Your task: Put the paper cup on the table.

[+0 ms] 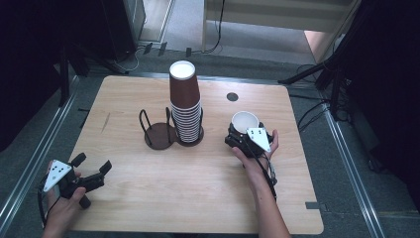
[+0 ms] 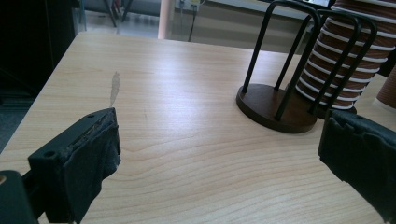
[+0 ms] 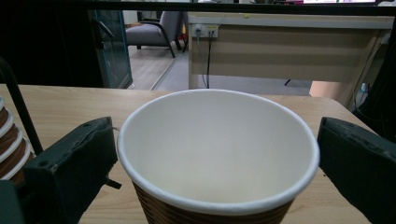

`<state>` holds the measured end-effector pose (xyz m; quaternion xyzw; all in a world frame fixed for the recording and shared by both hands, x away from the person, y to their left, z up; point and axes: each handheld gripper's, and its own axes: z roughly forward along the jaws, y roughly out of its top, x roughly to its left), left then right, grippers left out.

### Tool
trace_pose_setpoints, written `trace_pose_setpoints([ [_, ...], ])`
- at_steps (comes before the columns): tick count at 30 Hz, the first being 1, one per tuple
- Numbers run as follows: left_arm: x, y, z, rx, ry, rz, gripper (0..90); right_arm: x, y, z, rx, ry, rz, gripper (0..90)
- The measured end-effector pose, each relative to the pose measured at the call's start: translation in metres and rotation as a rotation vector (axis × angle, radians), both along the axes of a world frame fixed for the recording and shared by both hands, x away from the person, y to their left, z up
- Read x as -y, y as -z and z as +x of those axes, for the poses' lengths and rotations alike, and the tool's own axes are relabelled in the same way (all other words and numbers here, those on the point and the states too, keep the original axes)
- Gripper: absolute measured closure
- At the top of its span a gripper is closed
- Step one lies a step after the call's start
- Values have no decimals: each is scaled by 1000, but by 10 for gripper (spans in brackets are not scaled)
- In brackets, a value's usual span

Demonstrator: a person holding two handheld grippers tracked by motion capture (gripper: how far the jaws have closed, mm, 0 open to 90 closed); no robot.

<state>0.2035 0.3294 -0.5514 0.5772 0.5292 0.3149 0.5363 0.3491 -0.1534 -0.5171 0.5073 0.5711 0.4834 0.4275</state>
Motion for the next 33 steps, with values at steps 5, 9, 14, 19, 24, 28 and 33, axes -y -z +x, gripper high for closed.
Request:
trace_pose_setpoints([
  [5,0,1,1,-5,-17,13,0,5,-6,-7,7,6,0,0],
  [9,0,1,1,-8,-19,8,0,8,-11,-14,14,5,10,0],
  [14,0,1,1,-11,-21,8,0,13,-16,-23,21,0,24,0],
  [19,0,1,1,-13,-20,8,1,19,-21,-31,30,-4,27,0],
  [24,-1,1,2,-21,-20,8,1,26,-25,-39,34,-5,21,0],
  [28,-1,1,2,-19,-21,10,1,34,-27,-44,40,6,16,0],
  [33,-1,1,2,-21,-21,7,1,44,-25,-52,36,15,17,0],
])
